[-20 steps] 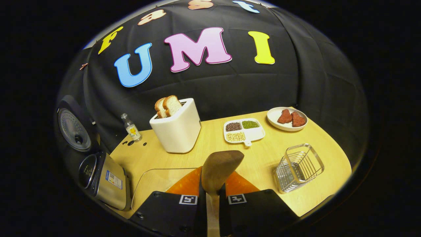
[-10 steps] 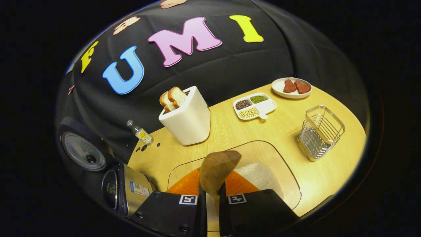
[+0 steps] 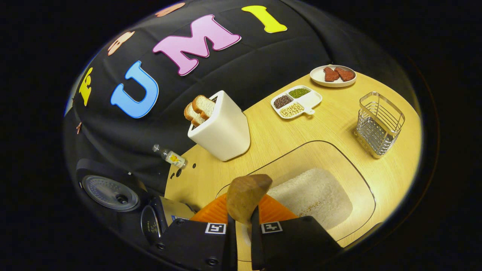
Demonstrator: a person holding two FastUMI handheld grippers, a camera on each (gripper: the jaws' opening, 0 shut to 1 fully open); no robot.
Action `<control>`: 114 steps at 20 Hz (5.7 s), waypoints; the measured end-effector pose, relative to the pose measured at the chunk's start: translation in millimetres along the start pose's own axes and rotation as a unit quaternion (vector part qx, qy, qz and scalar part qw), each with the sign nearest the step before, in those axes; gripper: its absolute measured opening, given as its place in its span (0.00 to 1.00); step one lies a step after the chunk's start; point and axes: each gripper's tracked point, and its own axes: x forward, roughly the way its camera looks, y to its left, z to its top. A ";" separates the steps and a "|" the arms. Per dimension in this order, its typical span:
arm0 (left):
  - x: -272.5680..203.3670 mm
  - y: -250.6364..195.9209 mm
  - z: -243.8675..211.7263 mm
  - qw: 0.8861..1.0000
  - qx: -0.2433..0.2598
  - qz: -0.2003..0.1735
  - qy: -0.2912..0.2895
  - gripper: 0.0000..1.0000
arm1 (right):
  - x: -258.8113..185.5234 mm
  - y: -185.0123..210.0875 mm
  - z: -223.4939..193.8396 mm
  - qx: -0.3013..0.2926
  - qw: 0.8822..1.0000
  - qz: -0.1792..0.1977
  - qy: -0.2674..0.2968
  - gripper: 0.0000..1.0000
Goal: Close the left gripper, press the button to open the rice cooker; take a wooden spoon from the chopstick holder with the right hand, scoop a spoonful of rice and pour it into the rice cooker, then put the wooden spoon back into the chopstick holder.
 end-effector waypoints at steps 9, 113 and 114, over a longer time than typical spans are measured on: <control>2.1 -11.6 20.1 0.999 0.030 -0.012 -0.016 0.95 | -24.5 -45.6 24.2 0.151 0.989 -0.005 -0.003 0.18; -1.1 -86.1 134.3 0.980 0.092 0.099 -0.144 0.95 | -115.3 -151.9 264.6 -0.004 0.972 -0.013 -0.233 0.18; -1.0 -87.3 134.4 0.979 0.094 0.105 -0.145 0.95 | -109.2 -160.7 264.1 0.001 0.973 -0.018 -0.230 0.18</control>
